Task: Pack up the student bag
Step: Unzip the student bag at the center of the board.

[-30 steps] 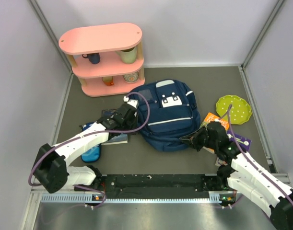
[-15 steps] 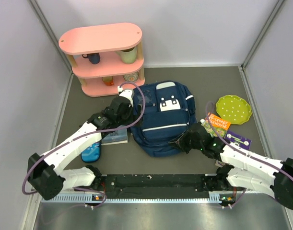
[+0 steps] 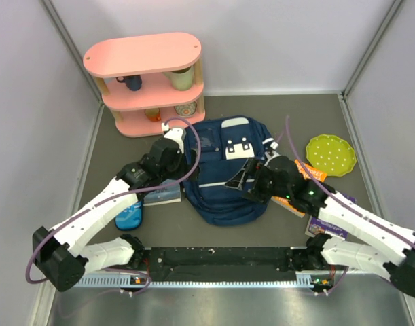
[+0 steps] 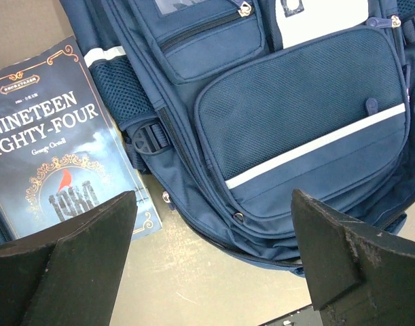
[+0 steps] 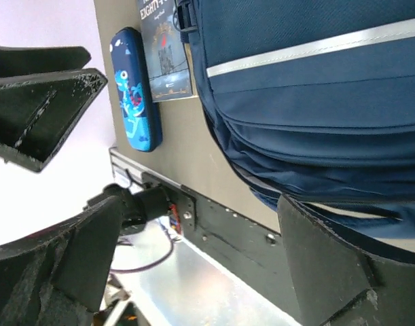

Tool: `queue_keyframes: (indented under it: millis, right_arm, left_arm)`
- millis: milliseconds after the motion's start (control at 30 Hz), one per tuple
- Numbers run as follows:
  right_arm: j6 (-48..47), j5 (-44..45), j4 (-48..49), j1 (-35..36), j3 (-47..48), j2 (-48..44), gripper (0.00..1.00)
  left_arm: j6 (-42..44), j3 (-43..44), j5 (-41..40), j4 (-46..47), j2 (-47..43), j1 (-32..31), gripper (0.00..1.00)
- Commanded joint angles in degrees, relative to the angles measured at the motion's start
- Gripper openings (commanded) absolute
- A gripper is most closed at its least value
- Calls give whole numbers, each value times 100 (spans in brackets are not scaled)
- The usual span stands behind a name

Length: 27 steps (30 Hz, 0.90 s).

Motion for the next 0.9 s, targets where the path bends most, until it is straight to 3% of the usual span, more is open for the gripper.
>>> queue_keyframes:
  millis: [0, 133, 233, 367, 433, 567, 700, 800, 833, 867]
  right_arm:
    - [-915, 1396, -1495, 39, 353, -786, 98]
    - [-941, 2002, -1887, -662, 4, -1359, 99]
    - [-1142, 1239, -1774, -1766, -287, -1299, 99]
    - [-1512, 719, -1554, -2193, -394, -501, 98]
    - [-1530, 272, -1300, -2193, -481, -236, 93]
    - [-1188, -694, -230, -2141, -999, 65, 63]
    - [-1152, -643, -121, -1991, -1150, -548, 51]
    - [-1458, -417, -460, -2000, -897, -945, 58]
    - [-1538, -163, -751, -2017, -747, -1181, 66]
    - [-1608, 501, -1136, -2043, -589, -1279, 83]
  left_arm:
    - [-7, -40, 315, 107, -183, 36, 99]
    - [-24, -136, 834, 397, -148, 27, 99]
    - [-165, -198, 1193, 669, -104, 27, 99]
    - [-157, -145, 1345, 732, 2, 27, 99]
    - [-148, -162, 1345, 723, -7, 27, 99]
    - [-166, -224, 1389, 749, -77, 27, 99]
    - [-201, -285, 1477, 880, -95, 27, 99]
    - [-245, -295, 1660, 1065, -16, 27, 99]
    - [-262, -260, 1740, 1196, 28, 19, 99]
    - [-306, -207, 1845, 1276, 159, 1, 99]
